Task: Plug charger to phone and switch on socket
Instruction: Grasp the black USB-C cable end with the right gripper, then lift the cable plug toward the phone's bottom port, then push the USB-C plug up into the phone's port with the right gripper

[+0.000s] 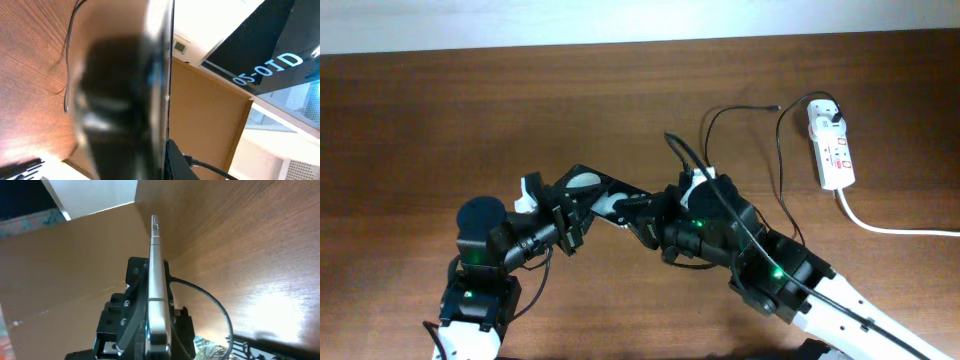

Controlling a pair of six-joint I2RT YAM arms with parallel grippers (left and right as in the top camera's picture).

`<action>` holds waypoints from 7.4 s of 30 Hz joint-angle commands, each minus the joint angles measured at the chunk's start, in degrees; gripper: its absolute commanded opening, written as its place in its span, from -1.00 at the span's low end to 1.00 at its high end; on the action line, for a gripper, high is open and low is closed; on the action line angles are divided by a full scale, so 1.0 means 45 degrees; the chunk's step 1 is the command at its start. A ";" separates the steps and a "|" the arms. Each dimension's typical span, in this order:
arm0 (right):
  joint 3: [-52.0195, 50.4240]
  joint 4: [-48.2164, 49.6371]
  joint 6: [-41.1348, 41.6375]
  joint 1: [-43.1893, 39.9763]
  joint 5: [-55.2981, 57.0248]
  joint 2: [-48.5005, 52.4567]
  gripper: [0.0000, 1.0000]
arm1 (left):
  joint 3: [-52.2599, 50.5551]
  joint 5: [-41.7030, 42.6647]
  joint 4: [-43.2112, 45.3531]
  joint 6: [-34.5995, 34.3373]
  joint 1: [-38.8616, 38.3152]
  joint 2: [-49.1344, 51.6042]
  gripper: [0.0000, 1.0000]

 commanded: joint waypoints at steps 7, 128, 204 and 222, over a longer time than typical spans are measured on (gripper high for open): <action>0.0083 -0.0515 -0.0831 0.0010 -0.0209 -0.0107 -0.18 | 0.0107 -0.1462 0.0058 0.1341 -0.0019 -0.0015 -1.00; 1.0287 -1.5227 -2.0191 -0.7096 -0.4357 0.5853 -0.92 | 0.2254 0.4935 0.3104 1.0564 0.0525 0.8626 -1.00; 0.2497 -0.7660 -1.6500 -0.1234 0.0408 0.2603 -0.92 | 0.2254 0.7310 0.3099 0.9413 0.0525 0.8626 -1.00; 0.2497 -0.8306 -1.6490 -0.1180 -0.1783 0.2603 -0.48 | 0.2254 0.6834 0.3094 0.9840 0.0525 0.8626 -1.00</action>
